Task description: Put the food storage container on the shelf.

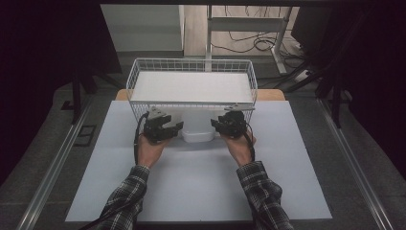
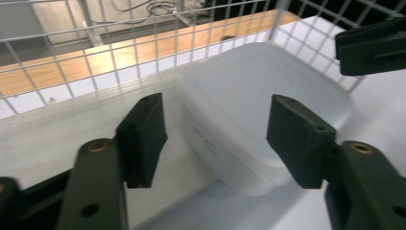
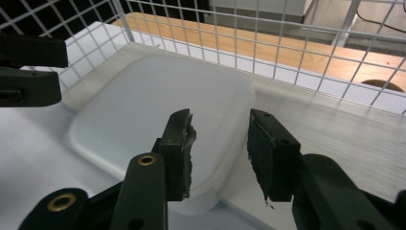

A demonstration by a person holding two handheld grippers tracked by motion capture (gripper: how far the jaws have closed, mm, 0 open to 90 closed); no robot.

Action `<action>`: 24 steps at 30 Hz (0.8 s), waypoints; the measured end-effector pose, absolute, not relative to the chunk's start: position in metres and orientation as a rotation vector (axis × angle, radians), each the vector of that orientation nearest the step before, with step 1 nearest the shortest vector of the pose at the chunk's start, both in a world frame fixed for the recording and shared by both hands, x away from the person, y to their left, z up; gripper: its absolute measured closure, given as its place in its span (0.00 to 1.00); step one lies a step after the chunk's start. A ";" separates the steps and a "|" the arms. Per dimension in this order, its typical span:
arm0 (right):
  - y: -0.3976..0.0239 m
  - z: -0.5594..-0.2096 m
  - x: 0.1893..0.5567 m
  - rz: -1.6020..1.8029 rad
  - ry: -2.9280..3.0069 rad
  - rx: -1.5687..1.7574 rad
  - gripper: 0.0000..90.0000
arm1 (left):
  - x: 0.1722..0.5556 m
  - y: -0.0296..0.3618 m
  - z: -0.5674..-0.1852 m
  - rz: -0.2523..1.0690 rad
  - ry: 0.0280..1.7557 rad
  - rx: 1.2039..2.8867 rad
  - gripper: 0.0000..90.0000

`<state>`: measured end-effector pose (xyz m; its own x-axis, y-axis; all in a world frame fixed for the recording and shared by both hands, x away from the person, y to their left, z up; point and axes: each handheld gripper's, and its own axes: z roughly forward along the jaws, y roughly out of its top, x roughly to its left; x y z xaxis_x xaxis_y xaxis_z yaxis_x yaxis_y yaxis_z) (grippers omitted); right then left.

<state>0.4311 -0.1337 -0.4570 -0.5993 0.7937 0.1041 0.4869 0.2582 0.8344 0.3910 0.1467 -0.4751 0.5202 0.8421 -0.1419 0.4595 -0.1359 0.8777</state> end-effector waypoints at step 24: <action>-0.146 -0.443 0.376 1.405 2.273 1.036 0.56 | 0.311 0.161 -0.473 0.428 0.967 1.803 0.06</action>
